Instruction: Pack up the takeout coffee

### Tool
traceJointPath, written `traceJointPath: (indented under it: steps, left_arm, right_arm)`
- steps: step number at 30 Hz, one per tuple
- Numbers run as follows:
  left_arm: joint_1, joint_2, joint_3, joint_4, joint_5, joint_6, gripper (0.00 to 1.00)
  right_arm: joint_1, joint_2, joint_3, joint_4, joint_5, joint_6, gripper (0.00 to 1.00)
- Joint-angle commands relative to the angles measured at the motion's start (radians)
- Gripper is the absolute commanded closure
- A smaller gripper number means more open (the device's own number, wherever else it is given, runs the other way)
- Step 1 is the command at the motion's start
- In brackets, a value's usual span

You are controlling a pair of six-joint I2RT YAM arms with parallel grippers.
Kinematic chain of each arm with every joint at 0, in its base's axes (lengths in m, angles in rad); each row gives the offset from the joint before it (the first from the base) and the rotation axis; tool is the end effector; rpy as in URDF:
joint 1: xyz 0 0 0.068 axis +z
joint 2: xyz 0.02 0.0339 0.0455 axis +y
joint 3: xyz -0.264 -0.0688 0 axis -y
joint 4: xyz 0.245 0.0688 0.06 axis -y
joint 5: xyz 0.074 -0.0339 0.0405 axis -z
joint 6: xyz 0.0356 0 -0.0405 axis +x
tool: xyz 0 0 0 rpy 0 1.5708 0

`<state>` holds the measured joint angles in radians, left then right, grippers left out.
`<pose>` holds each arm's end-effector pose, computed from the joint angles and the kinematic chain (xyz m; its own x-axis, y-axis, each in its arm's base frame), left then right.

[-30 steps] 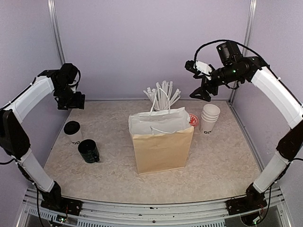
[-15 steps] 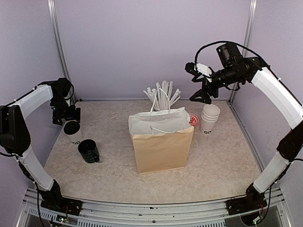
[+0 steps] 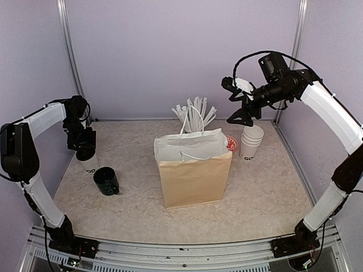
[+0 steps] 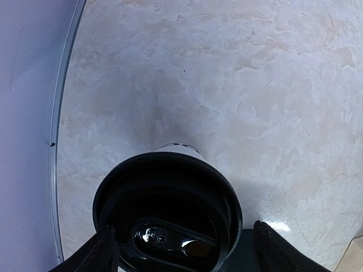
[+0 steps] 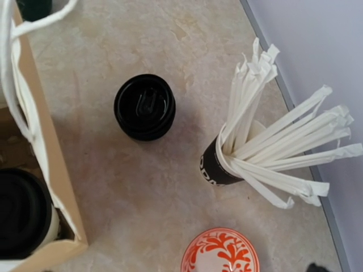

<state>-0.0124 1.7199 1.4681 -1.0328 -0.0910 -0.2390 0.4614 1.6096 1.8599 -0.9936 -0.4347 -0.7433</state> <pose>0.3424 -0.0010 0.2666 -0.9288 -0.2243 -0.2949 -0.2400 0.9706 0.0179 0.2897 0.1608 0.4242 0.0150 -0.6780 -0.7349 -0.9118 0.2924 -0.2884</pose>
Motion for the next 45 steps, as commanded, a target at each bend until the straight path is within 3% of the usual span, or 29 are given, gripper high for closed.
traceJointPath:
  steps: [1, 7, 22, 31, 45]
  left_arm:
    - [0.002, 0.019, 0.006, -0.002, 0.013, 0.001, 0.20]
    - [-0.007, -0.044, 0.046, -0.041, -0.043, -0.003, 0.13]
    - [0.000, -0.018, -0.024, -0.032, -0.043, -0.007, 0.15]
    - [0.000, 0.018, -0.038, -0.022, -0.017, -0.007, 0.19]
    - [-0.014, -0.025, 0.016, -0.077, 0.021, -0.004, 0.36]
  right_arm:
    - [-0.003, 0.002, -0.004, -0.020, -0.025, -0.008, 0.05]
    - [-0.003, 0.015, 0.000, -0.029, -0.036, -0.013, 0.06]
    - [-0.002, 0.021, 0.013, -0.051, -0.050, -0.023, 0.07]
    - [-0.001, 0.023, 0.008, -0.055, -0.055, -0.027, 0.08]
    - [-0.001, 0.039, 0.037, -0.070, -0.068, -0.024, 0.09]
